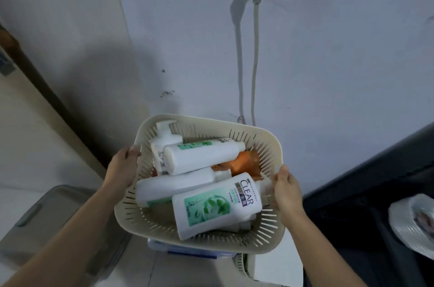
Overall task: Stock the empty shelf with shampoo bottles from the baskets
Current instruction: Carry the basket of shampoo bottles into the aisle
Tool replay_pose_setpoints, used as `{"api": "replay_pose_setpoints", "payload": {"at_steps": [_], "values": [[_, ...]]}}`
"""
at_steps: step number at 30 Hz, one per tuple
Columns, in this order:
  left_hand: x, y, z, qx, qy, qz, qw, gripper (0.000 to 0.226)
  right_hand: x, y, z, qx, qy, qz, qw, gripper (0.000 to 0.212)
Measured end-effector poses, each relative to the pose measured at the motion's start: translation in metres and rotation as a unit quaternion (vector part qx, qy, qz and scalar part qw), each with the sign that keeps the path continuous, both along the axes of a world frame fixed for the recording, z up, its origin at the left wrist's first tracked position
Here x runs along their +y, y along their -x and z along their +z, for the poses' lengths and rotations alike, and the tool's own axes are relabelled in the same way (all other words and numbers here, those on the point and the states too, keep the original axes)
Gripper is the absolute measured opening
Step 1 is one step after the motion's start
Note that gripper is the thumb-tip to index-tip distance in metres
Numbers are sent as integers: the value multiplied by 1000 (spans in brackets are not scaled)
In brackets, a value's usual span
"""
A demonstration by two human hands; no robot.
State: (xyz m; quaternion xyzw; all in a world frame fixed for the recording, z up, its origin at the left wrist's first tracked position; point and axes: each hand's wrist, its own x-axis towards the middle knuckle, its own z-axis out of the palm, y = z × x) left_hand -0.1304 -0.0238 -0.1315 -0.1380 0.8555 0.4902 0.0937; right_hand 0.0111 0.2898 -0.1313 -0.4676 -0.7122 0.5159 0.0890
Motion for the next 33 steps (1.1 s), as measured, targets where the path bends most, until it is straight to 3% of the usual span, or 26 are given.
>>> {"api": "replay_pose_setpoints", "payload": {"at_steps": [12, 23, 33], "values": [[4, -7, 48, -48, -170, 11, 984, 26, -2, -14, 57, 17, 58, -32, 998, 45], [8, -34, 97, -56, -210, -68, 974, 22, 2, -78, 118, 98, 112, -82, 985, 38], [77, -127, 93, -93, -219, -118, 964, 19, 30, -208, 108, 77, 118, -172, 975, 40]]}}
